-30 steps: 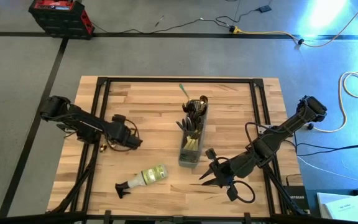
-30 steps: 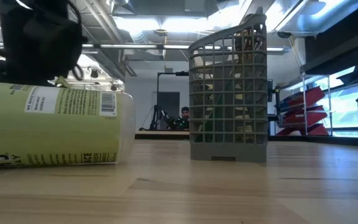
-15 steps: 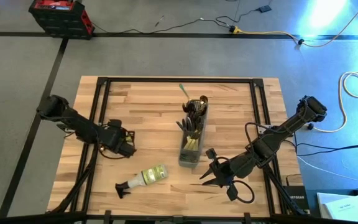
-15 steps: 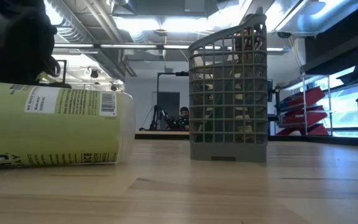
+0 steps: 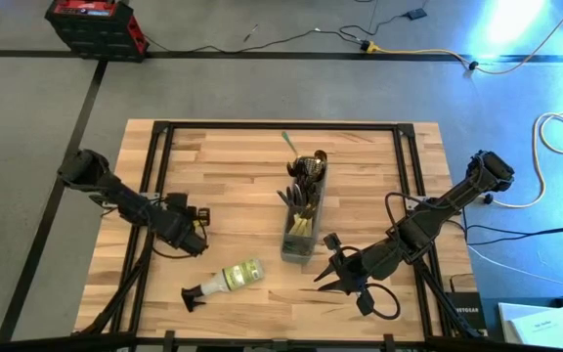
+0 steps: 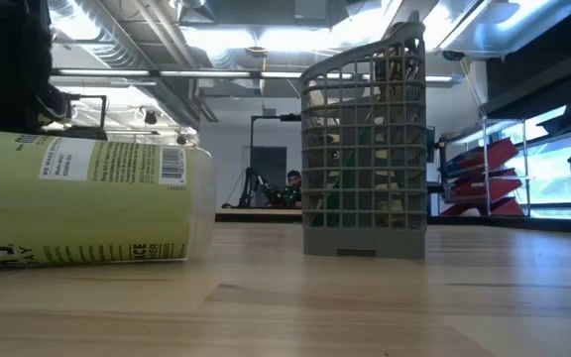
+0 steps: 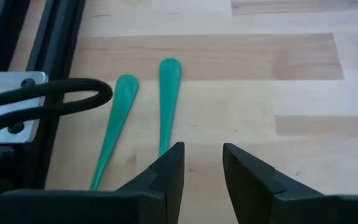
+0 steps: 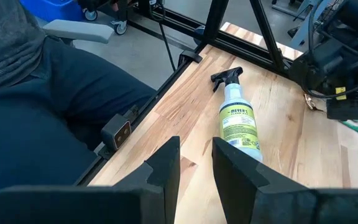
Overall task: Sort silverware
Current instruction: Put the spoon into the silverware basket
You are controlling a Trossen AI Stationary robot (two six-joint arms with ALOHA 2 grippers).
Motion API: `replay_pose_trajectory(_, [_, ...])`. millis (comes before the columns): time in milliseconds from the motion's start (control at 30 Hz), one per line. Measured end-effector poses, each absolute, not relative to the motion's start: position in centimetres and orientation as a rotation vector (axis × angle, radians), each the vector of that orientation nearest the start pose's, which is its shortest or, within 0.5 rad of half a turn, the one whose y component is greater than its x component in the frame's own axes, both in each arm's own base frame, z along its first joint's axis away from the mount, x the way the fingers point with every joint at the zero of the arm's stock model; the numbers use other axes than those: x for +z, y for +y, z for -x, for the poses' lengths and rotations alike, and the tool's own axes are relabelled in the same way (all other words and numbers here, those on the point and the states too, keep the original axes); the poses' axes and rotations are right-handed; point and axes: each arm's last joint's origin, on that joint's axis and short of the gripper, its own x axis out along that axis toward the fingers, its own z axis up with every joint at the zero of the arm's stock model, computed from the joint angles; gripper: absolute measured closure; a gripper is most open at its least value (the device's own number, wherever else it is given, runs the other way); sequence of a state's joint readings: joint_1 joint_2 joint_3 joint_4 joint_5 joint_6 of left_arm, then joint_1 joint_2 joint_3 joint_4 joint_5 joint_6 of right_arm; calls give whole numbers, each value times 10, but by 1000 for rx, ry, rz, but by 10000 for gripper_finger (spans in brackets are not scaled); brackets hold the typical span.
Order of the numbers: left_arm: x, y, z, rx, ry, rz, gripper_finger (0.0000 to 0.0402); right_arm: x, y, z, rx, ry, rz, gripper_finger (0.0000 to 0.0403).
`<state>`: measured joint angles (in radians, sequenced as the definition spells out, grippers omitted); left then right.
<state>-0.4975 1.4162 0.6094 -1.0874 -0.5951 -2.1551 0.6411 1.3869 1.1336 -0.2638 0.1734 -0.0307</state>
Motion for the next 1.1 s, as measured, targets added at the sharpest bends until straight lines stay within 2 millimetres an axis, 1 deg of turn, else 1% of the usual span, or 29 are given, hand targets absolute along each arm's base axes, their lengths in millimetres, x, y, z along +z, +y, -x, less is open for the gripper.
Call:
replay_pose_trajectory(133, [142, -66, -151, 1325, 793, 583, 306, 312, 180, -250, 465, 473, 236, 327])
replay_pose_trajectory(233, [148, -66, -156, 1228, 925, 412, 306, 312, 180, -250, 465, 473, 236, 327])
replay_pose_trajectory(333, [166, -63, -169, 1100, 1086, 218, 306, 312, 180, -250, 466, 469, 238, 327])
replay_pose_trajectory(433, [189, -58, -189, 902, 1230, 3, 306, 314, 180, -250, 467, 454, 236, 327])
replay_pose_trajectory(533, [205, -52, -206, 656, 1340, -203, 306, 315, 181, -250, 470, 441, 246, 327])
replay_pose_trajectory(600, [208, -49, -211, 446, 1424, -376, 306, 314, 181, -250, 470, 443, 247, 327])
replay_pose_trajectory(733, [204, -45, -206, -95, 1618, -869, 306, 314, 180, -250, 470, 449, 250, 327])
replay_pose_trajectory(800, [201, -44, -203, -407, 1649, -1137, 306, 313, 180, -250, 470, 458, 253, 327])
replay_pose_trajectory(833, [198, -40, -202, -521, 1655, -1235, 306, 313, 180, -250, 470, 463, 255, 327])
replay_pose_trajectory(867, [196, -36, -202, -575, 1669, -1287, 306, 312, 180, -249, 469, 471, 255, 327])
replay_pose_trajectory(900, [194, -30, -201, -586, 1688, -1292, 306, 311, 180, -249, 468, 477, 255, 327])
replay_pose_trajectory(967, [186, -21, -202, -578, 1712, -1240, 306, 310, 179, -248, 464, 497, 247, 327])
replay_pose_trajectory(1033, [178, -16, -196, -604, 1759, -1187, 306, 308, 179, -247, 459, 519, 238, 327])
replay_pose_trajectory(1100, [173, -14, -187, -670, 1815, -1204, 306, 307, 178, -247, 457, 534, 237, 327])
